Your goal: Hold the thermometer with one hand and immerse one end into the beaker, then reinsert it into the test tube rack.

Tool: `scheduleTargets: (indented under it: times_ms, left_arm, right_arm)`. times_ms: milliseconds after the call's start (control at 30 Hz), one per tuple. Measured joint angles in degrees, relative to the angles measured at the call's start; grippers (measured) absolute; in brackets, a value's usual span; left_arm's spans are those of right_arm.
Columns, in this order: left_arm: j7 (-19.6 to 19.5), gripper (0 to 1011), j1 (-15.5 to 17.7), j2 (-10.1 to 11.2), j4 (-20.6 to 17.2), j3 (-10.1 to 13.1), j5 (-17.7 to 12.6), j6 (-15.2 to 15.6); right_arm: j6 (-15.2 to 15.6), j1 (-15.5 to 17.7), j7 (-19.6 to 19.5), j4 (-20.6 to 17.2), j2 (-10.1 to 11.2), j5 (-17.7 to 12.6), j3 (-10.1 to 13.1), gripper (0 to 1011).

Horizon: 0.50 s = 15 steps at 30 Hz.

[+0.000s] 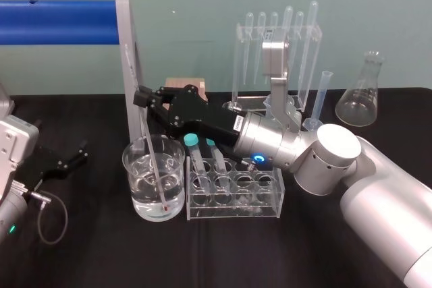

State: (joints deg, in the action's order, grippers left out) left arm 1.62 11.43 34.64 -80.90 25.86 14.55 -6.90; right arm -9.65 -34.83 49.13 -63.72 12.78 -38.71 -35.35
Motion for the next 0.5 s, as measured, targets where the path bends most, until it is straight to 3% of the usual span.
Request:
scheduleTargets:
  times_ms: [500]
  left_arm:
    - [0.0, 1008, 0.0, 0.0, 0.0, 0.0, 0.0, 0.0]
  right_arm:
    - [0.0, 0.0, -0.1, -0.1, 0.1, 0.0, 0.0, 52]
